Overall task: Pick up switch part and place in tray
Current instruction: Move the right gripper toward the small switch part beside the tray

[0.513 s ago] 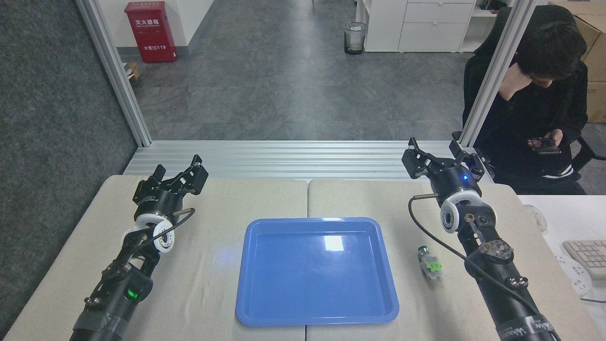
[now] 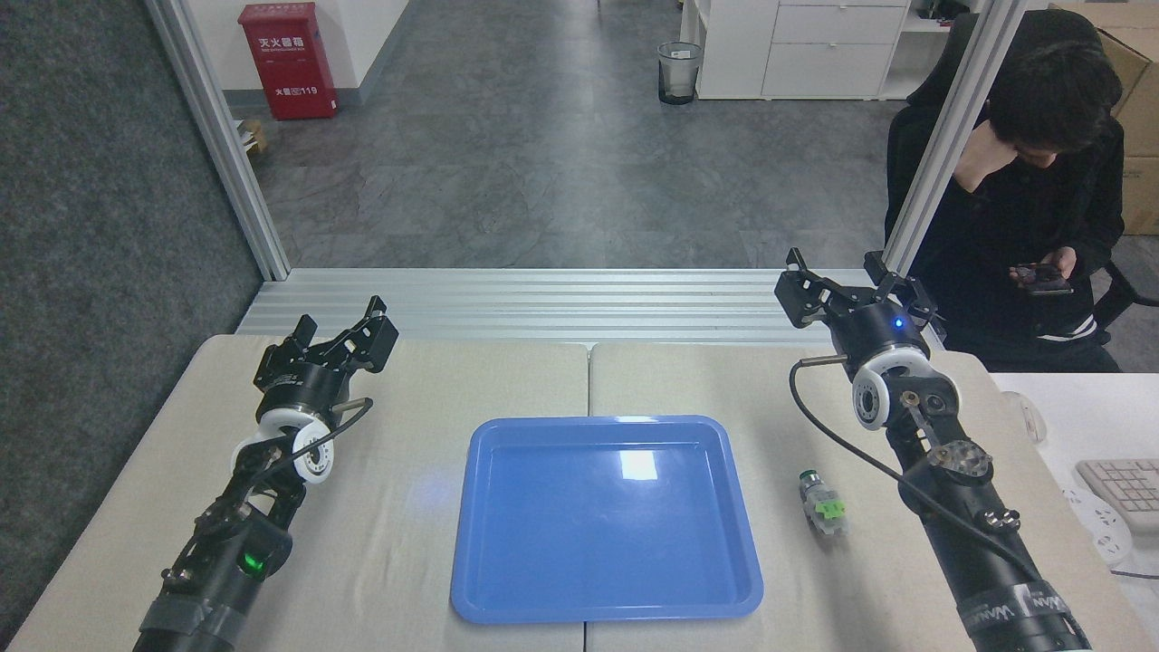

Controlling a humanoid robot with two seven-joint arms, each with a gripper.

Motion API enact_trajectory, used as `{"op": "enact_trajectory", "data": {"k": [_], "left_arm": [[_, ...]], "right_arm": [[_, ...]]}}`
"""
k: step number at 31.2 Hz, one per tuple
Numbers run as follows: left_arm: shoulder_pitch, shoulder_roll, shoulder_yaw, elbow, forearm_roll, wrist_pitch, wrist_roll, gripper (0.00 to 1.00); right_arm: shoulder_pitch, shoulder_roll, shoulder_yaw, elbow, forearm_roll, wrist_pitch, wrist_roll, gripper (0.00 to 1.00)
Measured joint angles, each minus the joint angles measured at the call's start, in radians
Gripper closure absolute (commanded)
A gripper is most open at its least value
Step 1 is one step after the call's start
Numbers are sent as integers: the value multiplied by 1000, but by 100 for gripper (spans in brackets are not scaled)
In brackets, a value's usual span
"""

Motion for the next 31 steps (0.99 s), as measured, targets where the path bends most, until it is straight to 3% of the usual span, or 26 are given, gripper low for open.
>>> {"op": "enact_trajectory", "data": {"k": [18, 31], "left_arm": [[0, 0, 0, 0, 0, 2, 0, 0], [0, 0, 0, 0, 0, 2, 0, 0]], "right_arm": [[1, -19, 0, 26, 7, -13, -20, 1], [60, -66, 3, 31, 8, -14, -20, 1]]}}
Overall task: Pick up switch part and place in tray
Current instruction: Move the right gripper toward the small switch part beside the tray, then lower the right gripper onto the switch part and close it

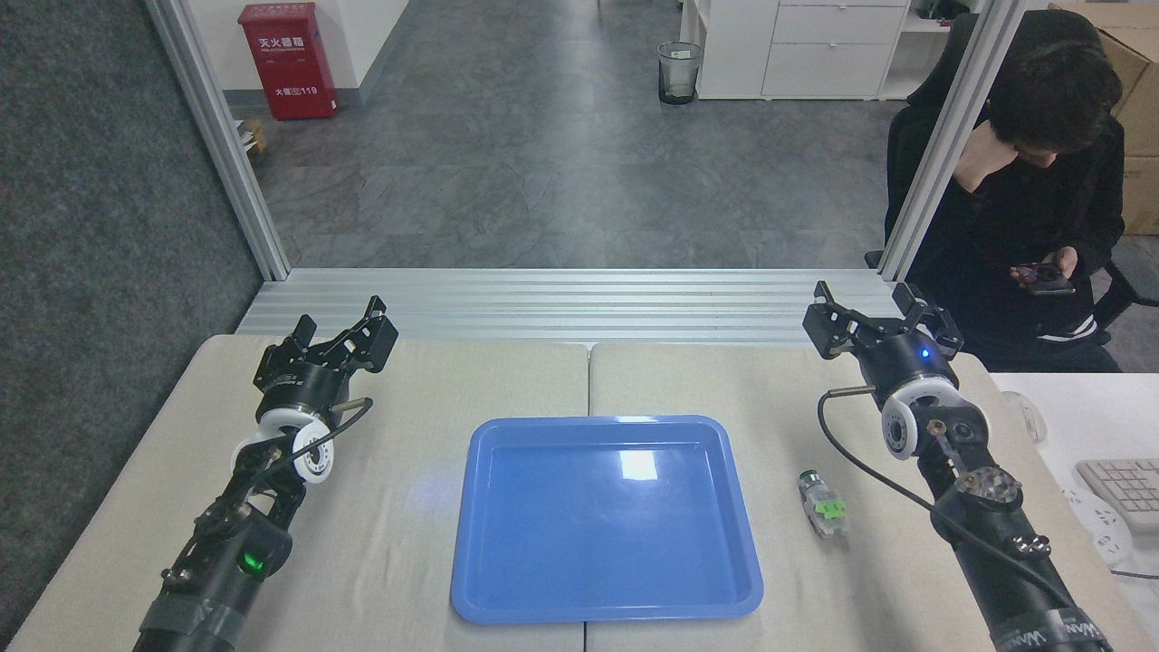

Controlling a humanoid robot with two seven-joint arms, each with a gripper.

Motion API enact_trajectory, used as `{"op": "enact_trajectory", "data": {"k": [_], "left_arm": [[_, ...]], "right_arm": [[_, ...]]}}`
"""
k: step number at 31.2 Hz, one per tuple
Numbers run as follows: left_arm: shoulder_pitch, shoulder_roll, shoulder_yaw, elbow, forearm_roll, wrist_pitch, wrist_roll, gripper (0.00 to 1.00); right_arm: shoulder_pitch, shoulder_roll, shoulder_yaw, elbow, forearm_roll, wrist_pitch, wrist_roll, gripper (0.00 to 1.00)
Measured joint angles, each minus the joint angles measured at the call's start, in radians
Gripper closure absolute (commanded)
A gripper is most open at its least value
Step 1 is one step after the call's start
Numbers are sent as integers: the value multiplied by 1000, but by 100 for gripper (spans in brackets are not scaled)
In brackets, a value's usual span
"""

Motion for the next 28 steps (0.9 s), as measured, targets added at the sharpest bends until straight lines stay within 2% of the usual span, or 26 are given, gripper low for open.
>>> {"op": "enact_trajectory", "data": {"k": [15, 28], "left_arm": [[0, 0, 0, 0, 0, 0, 0, 0], [0, 0, 0, 0, 0, 0, 0, 0]], "right_arm": [[62, -34, 3, -31, -2, 0, -2, 1], [295, -47, 7, -177, 9, 6, 0, 1]]}}
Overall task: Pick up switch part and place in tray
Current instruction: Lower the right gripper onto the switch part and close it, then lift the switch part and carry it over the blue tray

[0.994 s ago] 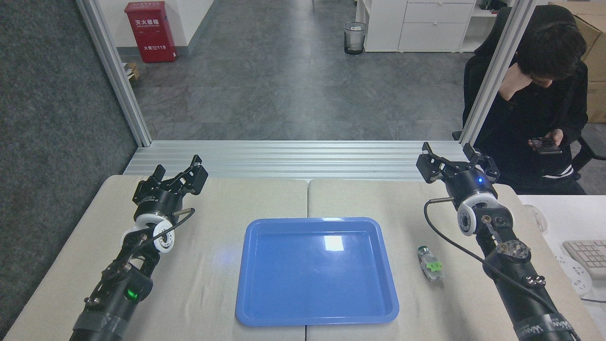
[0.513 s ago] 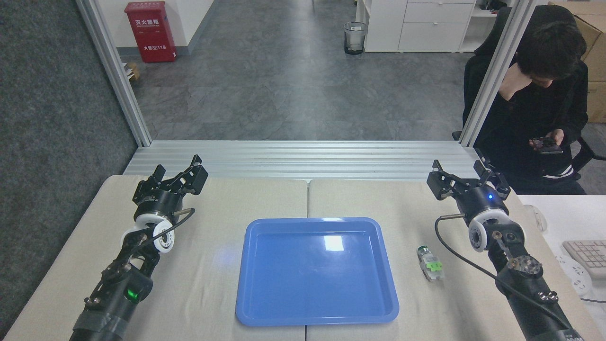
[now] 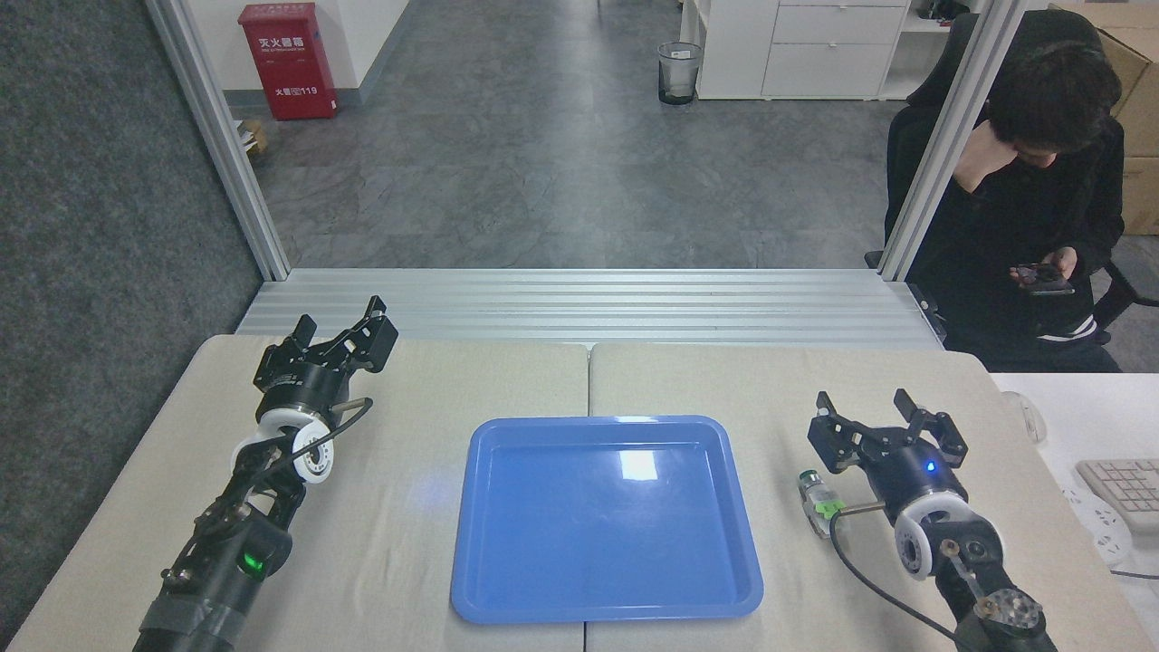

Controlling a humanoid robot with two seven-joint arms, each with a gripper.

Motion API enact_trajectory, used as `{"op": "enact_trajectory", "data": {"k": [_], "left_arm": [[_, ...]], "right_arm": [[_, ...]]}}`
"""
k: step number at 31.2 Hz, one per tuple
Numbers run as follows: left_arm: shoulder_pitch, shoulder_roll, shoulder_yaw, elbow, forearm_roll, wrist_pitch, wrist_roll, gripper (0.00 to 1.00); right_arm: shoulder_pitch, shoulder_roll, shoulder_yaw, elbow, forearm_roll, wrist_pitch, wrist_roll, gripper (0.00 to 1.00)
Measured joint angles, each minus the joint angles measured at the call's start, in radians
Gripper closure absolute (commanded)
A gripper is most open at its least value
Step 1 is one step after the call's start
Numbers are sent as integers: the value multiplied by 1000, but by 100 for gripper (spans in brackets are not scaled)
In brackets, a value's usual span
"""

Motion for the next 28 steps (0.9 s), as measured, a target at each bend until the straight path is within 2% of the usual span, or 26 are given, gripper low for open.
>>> {"op": "enact_trajectory", "data": {"k": [6, 16, 19, 20, 22, 23, 24, 28], "left_arm": [[0, 0, 0, 0, 0, 0, 0, 0], [0, 0, 0, 0, 0, -1, 0, 0], [0, 0, 0, 0, 0, -1, 0, 0], [0, 0, 0, 0, 0, -1, 0, 0], [0, 0, 0, 0, 0, -1, 0, 0], [0, 0, 0, 0, 0, -1, 0, 0], [0, 0, 0, 0, 0, -1, 0, 0], [0, 0, 0, 0, 0, -1, 0, 0]], "right_arm": [[68, 4, 27, -7, 16, 0, -11, 2], [111, 24, 65, 27, 28, -2, -26, 5], [116, 31, 76, 43, 30, -2, -37, 19], [118, 33, 80, 49, 30, -2, -43, 34], [121, 37, 87, 58, 31, -2, -51, 79], [122, 38, 89, 62, 31, -2, -53, 94], [123, 39, 92, 66, 31, -3, -55, 100], [126, 43, 100, 78, 31, -6, -58, 100]]}}
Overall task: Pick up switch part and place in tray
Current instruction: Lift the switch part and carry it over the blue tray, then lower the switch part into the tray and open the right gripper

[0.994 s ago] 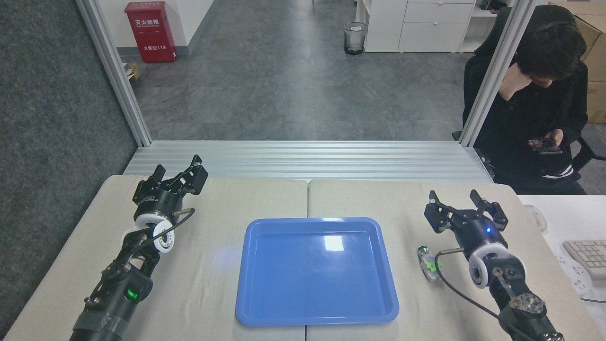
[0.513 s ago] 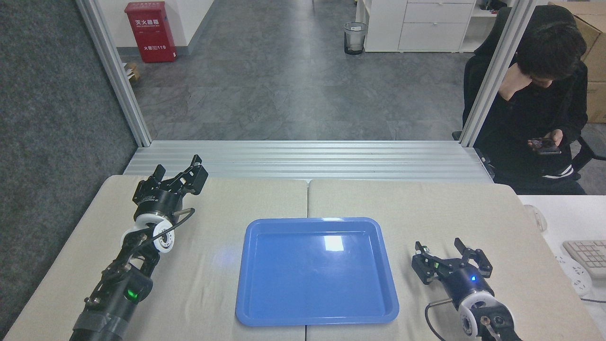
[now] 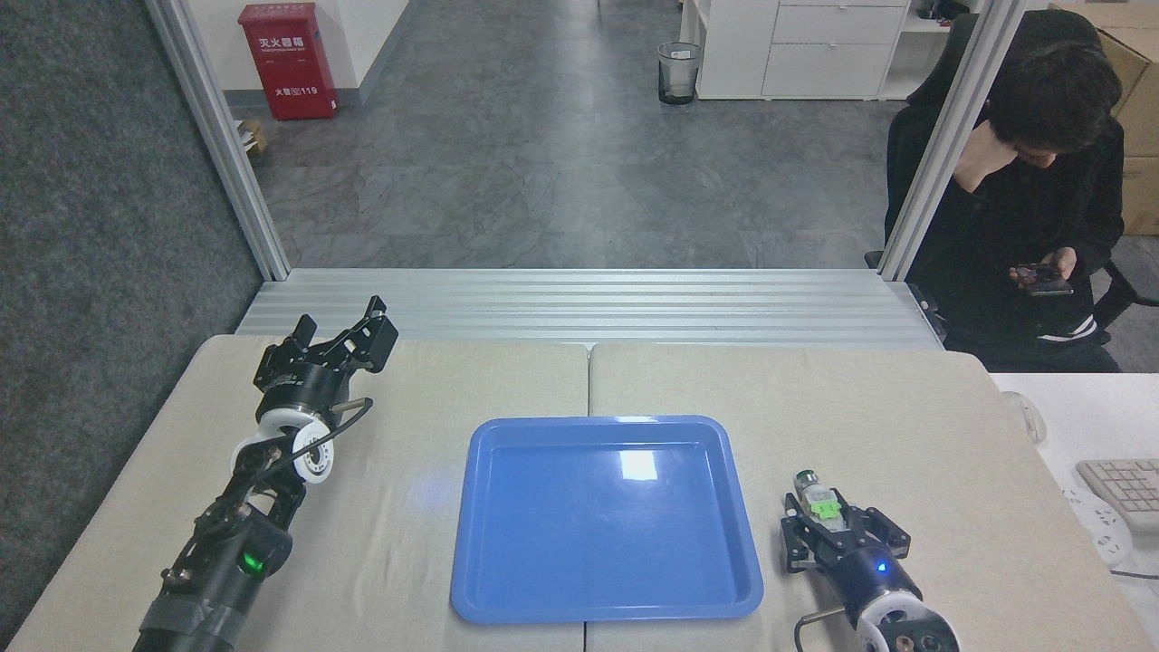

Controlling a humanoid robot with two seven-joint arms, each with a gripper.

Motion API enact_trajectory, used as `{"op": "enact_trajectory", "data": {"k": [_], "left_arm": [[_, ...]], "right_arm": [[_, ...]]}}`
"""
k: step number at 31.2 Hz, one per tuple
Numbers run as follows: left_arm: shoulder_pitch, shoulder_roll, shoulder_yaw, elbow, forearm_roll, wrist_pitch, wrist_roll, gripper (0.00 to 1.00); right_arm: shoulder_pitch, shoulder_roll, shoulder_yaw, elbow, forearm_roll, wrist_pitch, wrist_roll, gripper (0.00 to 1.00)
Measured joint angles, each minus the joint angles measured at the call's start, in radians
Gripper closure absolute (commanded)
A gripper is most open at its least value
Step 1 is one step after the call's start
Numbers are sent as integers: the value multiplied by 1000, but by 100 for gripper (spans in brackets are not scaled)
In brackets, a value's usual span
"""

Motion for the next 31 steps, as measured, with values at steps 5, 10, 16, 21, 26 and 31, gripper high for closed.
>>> {"op": "enact_trajectory", "data": {"k": [5, 10, 16, 21, 26, 31], "left_arm": [[0, 0, 0, 0, 0, 0, 0, 0], [0, 0, 0, 0, 0, 0, 0, 0], [0, 0, 0, 0, 0, 0, 0, 0], [0, 0, 0, 0, 0, 0, 0, 0], [0, 0, 0, 0, 0, 0, 0, 0], [0, 0, 0, 0, 0, 0, 0, 0]], "right_arm": [[-1, 5, 4, 10, -3, -1, -3, 100], [-22, 24, -15, -2, -19, 0, 2, 100], [-55, 69, -61, -86, -53, -51, 15, 100], [-58, 111, -72, -176, -71, -104, 72, 100], [-24, 146, -53, -248, -69, -93, 106, 100], [35, 172, -21, -307, -46, -56, 118, 100]]}}
